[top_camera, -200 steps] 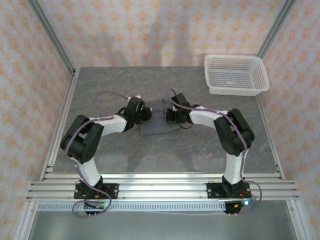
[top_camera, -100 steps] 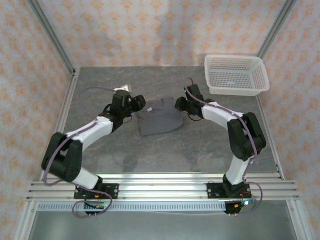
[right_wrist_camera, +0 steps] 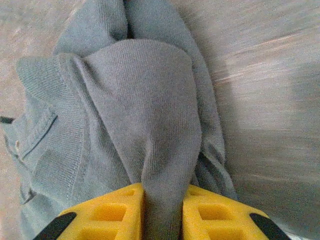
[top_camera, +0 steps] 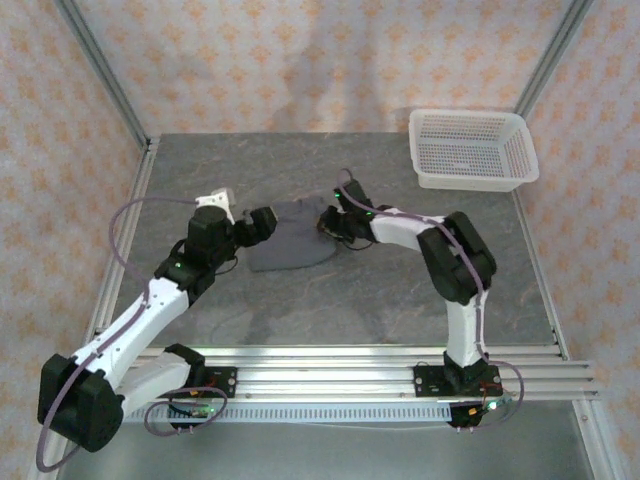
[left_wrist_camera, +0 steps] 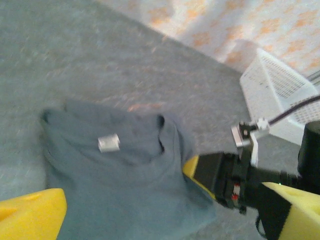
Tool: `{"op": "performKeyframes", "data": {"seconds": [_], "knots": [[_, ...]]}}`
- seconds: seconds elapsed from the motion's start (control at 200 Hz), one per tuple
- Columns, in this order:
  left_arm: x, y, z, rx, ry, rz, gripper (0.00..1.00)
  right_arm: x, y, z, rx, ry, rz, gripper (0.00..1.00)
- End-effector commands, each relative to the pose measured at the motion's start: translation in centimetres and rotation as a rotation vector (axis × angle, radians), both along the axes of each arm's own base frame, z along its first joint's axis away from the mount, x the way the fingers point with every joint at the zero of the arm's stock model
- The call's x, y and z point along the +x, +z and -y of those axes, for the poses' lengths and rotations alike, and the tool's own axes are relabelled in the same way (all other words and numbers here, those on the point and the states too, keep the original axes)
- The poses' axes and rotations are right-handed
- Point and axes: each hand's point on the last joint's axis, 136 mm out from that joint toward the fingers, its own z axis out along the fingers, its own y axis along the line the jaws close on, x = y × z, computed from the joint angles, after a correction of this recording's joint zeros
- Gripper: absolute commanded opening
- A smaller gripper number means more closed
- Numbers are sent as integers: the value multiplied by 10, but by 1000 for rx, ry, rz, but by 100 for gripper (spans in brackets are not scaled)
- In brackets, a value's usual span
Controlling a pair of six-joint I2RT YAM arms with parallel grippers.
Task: Fold the inside-out t-shirt
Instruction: Move the T-shirt to the middle-left of the table, then move the T-shirt to the top-left of the table.
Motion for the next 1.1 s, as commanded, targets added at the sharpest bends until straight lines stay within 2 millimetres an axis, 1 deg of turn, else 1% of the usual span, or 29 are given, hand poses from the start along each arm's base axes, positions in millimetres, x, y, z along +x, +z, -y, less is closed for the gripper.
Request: {"op": "performKeyframes", "data": {"seconds": [0.0,0.06,0.095,0.12,0.15,0.175,0.205,0.235,0.285,0.325,0.375,0.46,0.5,0.54,0.61,0.681,0.736,0.801,0.891,0.976,1.096], "knots": [[-16,-26,-26,-7,144,-75,100,-1,-4,-66,101,42,-16,22],[-24,-39,-39,-8,215,-110,100,7,-7,-99,117,56,10,22],[-28,-44,-47,-11,265,-128,99,9,-7,-120,145,73,15,21],[-31,-49,-54,-16,303,-144,98,12,-3,-135,173,85,27,21],[-35,-54,-61,-22,344,-163,97,15,1,-150,196,95,33,21],[-38,-59,-67,-29,380,-184,95,16,9,-161,217,108,36,22],[-42,-64,-76,-37,433,-210,90,19,19,-171,237,127,38,23],[-47,-70,-84,-48,486,-242,87,20,30,-177,244,143,48,24],[-53,-80,-95,-78,554,-294,85,23,48,-178,231,158,73,27],[-58,-89,-102,-110,603,-331,83,26,64,-170,206,155,104,30],[-63,-98,-108,-152,654,-362,82,30,81,-153,178,136,139,34],[-67,-114,-116,-243,731,-398,77,40,108,-115,179,75,188,39],[-67,-122,-117,-295,756,-408,75,42,116,-96,182,44,201,40],[-63,-129,-117,-344,769,-416,72,43,121,-76,176,17,210,41],[-52,-137,-116,-412,761,-433,70,41,127,-46,152,-14,221,42],[-34,-138,-112,-445,713,-447,69,36,122,-21,108,-40,206,42],[-22,-140,-107,-450,677,-462,69,31,119,-6,93,-60,192,42],[-9,-141,-106,-448,655,-459,68,26,117,8,87,-83,184,42],[5,-145,-113,-434,686,-430,63,20,112,23,66,-106,178,42],[13,-155,-125,-406,738,-430,58,17,110,29,61,-115,169,42],[35,-166,-139,-410,778,-411,48,17,110,33,51,-118,160,42]]}}
